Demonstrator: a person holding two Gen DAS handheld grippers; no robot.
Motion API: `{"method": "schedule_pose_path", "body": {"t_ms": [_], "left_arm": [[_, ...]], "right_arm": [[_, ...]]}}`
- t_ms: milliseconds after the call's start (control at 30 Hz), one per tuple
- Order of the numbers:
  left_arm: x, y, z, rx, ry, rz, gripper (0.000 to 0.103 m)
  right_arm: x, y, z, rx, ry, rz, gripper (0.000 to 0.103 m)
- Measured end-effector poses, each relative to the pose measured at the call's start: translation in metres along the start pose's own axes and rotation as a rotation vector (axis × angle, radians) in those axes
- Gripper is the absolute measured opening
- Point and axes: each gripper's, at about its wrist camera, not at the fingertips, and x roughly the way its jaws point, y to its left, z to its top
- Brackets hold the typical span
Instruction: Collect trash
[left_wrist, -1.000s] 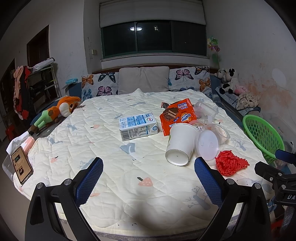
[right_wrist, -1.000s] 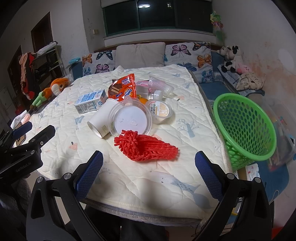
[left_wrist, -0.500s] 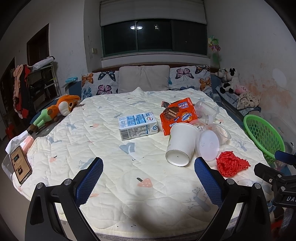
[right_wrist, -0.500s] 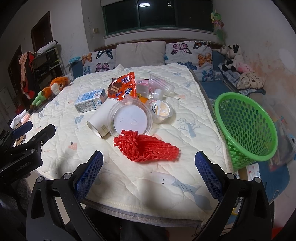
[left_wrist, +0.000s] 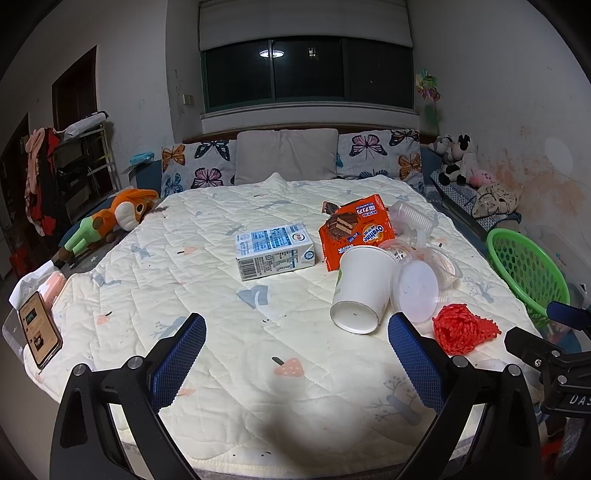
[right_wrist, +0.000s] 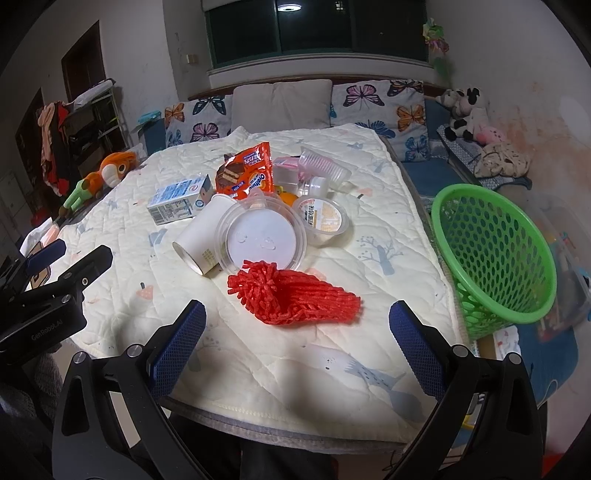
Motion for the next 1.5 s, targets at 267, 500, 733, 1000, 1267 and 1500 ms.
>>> {"method": "schedule_pose_path", "body": {"t_ms": [267,500,733,1000,1267,1500], "left_arm": [[0.007,-0.001,-0.001,-0.003,0.010,0.002,0.096],[0.011,-0.003,-0.002,-0.003,0.013,0.003,0.096],[0.021,-0.002,0.003,-0.006,0.028,0.002,0.096],[0.028,0.000,0.006,-0.011,0.046,0.000,0.096],[0.038,0.000,0.013,-0.010,0.065,-0.003,0.096],[0.049,0.000,0.019,-0.006,0.081,-0.008,0.096]], "right_arm": [[0.005,-0.001,0.003,0.001,0.008,0.001,0.098],[0.007,-0.002,0.007,-0.003,0.014,0.005,0.098],[0.012,0.000,0.010,-0.008,0.024,0.007,0.098],[0.020,0.001,0.012,-0.023,0.040,0.016,0.098],[0.029,-0.001,0.015,-0.035,0.056,0.031,0.098],[0.037,-0.003,0.016,-0.064,0.065,0.055,0.098]]}}
